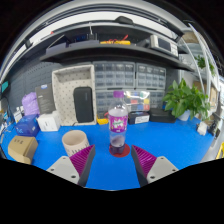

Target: Pour water

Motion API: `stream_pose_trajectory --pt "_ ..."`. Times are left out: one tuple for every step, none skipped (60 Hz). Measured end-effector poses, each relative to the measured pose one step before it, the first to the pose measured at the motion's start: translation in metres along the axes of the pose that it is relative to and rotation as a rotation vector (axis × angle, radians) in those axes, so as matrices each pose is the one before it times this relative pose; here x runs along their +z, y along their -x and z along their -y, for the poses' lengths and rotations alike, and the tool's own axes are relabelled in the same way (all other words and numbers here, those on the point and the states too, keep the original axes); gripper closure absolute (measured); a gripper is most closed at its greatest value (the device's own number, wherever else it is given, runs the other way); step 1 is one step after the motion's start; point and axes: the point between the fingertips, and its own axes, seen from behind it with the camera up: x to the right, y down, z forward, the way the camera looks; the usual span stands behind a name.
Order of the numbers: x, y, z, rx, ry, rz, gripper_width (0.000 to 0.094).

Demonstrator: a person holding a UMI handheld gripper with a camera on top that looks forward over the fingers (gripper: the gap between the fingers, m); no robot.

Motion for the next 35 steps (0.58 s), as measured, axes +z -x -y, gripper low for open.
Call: stream_pose_trajectory --pt "-0.00643 0.00144 0.0039 -0.0017 -0.00556 -0.00085 0.0213" --pt "-0.00597 0.00226 0.00481 -0.0003 -0.00407 0.00264 0.0211" --pt "-0.00552 0.00317 0.00469 -0.0006 -0.00454 0.00623 0.0211" --pt "-0.0051 0.00334 0.00472 -0.0008 -0.00567 0.00726 0.0213" --pt "-0.00516 0.00309 0.00506 -0.0004 -0.00713 0.00594 0.0213" --pt "-0.0046 0.00266 0.0054 0.0005 -0.00861 0.00414 0.0211" --pt "-0.00417 0.0024 0.005 0.0004 -0.00915 0.00362 0.0211" --pt "-0.00413 0.00253 0.0052 0.0002 -0.0083 0.00386 0.0211" --pt "-0.00382 0.00273 0.00476 -0.0001 -0.00735 0.0049 0.021" --pt "-0.00385 0.00278 0.0047 0.0004 -0.00589 0.00615 0.0211" --pt "-0.00422 0.00417 0.0063 0.0023 -0.00255 0.00392 0.0211" --pt "-0.00392 0.0022 0.00408 0.0017 -0.00619 0.00606 0.021" --pt "-0.00339 0.00239 0.00404 0.0008 -0.00657 0.0049 0.0209" --pt "-0.00357 0.00235 0.00344 -0.0015 -0.00539 0.00427 0.021" --pt "-0.00327 0.00188 0.00303 -0.0023 -0.00364 0.00414 0.0209" --pt "-0.00301 0.00165 0.00262 -0.0022 -0.00265 0.00407 0.0212" --pt "-0.00332 0.00183 0.00258 -0.0011 -0.0027 0.00341 0.0211" --pt "-0.00275 0.00145 0.00254 -0.0006 -0.00332 0.0027 0.021" --pt "-0.00284 0.00118 0.00246 -0.0023 -0.00271 0.00072 0.0209" --pt "-0.00272 0.0005 0.00126 -0.0035 -0.00037 -0.00061 0.021" --pt "-0.00251 0.00128 0.00176 -0.0029 0.00298 -0.00175 0.0208" --pt "-0.00267 0.00024 0.00098 -0.0015 0.0003 -0.00023 0.0209" --pt "-0.00216 0.00069 0.00121 -0.0018 -0.00071 -0.00055 0.0208" --pt "-0.002 0.00005 0.00083 -0.0025 -0.00275 -0.00045 0.0207" --pt "-0.00171 0.00016 0.00048 -0.0014 -0.00148 0.00009 0.0207" --pt "-0.00171 0.00016 0.00007 -0.0011 0.00073 0.00053 0.0206" --pt "-0.00131 0.00038 -0.00047 -0.0012 0.00127 0.00052 0.0207" --pt "-0.00114 -0.00015 -0.00059 -0.0008 0.00135 -0.00015 0.0208" --pt "-0.00101 0.00002 -0.00095 -0.0003 0.00224 -0.00105 0.0207" --pt "-0.00035 -0.00071 -0.00142 0.0009 0.00301 -0.00092 0.0206" --pt "-0.00117 -0.00082 -0.00142 0.0012 0.00121 -0.0012 0.0205" --pt "-0.00069 -0.00062 -0.00132 0.0013 0.00141 -0.00175 0.0206" --pt "-0.00067 -0.00092 -0.00093 0.0007 0.00217 -0.00251 0.0205" --pt "-0.00053 -0.00102 -0.00094 0.0006 0.00228 -0.00288 0.0206" --pt "-0.00036 -0.00096 -0.001 0.0004 0.00198 -0.00255 0.0207"
